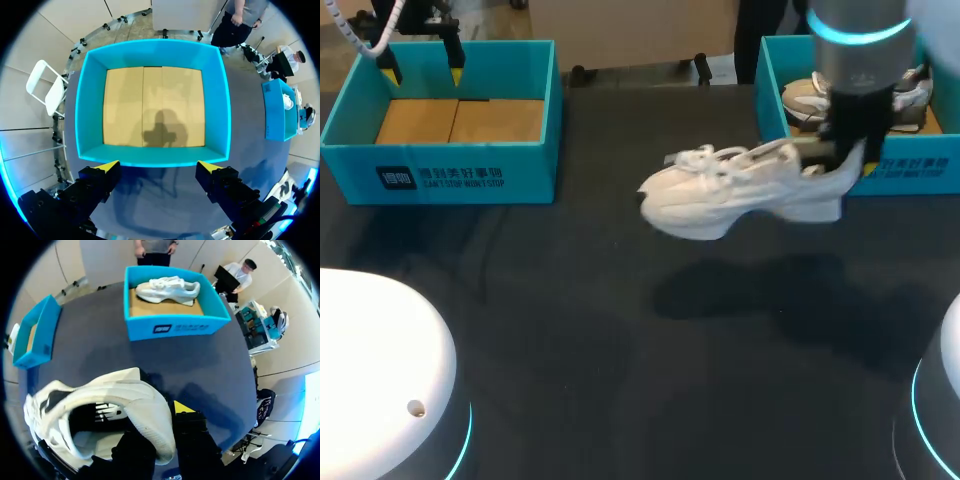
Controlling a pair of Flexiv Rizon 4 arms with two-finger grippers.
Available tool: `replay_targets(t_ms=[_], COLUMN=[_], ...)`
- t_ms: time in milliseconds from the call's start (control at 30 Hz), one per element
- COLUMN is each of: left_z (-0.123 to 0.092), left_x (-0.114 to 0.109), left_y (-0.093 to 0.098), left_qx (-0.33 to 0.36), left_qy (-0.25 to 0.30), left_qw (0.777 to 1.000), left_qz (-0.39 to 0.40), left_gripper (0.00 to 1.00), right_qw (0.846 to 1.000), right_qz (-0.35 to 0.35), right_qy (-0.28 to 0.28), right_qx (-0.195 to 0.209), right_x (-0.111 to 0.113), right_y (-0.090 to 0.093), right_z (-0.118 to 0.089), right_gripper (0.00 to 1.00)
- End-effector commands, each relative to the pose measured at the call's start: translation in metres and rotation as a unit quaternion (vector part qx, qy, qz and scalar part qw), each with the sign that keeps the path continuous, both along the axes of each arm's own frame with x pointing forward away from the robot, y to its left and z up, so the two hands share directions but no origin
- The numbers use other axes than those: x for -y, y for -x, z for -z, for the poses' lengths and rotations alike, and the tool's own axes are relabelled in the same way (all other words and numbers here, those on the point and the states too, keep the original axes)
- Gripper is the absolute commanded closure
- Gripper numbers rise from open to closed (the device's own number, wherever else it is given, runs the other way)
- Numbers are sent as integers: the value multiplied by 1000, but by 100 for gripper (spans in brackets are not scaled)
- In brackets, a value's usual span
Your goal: Take the shoe out of the shoebox, open the shoe tongue, remove and reinsert the insole, then place the shoe into the shoebox
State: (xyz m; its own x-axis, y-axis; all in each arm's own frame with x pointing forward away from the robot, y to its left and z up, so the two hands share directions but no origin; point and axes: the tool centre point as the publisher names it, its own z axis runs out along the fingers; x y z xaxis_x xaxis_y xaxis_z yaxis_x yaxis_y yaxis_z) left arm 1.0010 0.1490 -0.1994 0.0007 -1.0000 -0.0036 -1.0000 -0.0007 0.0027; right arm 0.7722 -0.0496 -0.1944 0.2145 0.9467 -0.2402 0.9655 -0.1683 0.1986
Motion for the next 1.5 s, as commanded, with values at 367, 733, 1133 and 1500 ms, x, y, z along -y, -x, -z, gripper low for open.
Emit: replay_targets(t_ms=[367,733,1133,1500], left_z=[0,0,0,0], left_x=[0,0,0,0], left_y=[1,1,1,1], left_qx=[1,1,1,1], left_qy=[1,1,1,1], left_qw=[1000,1000,1000,1000], left_qz=[0,0,0,0], left_gripper=[0,0,0,0], right_qw=[999,999,999,998], right_qz=[0,0,-24,-39], right_qy=[33,33,43,45], right_qx=[-11,-11,-6,-20], right_x=[-91,-91,-149,-185], right_y=[44,44,75,84], right_z=[65,65,106,132], right_gripper=[100,100,100,100])
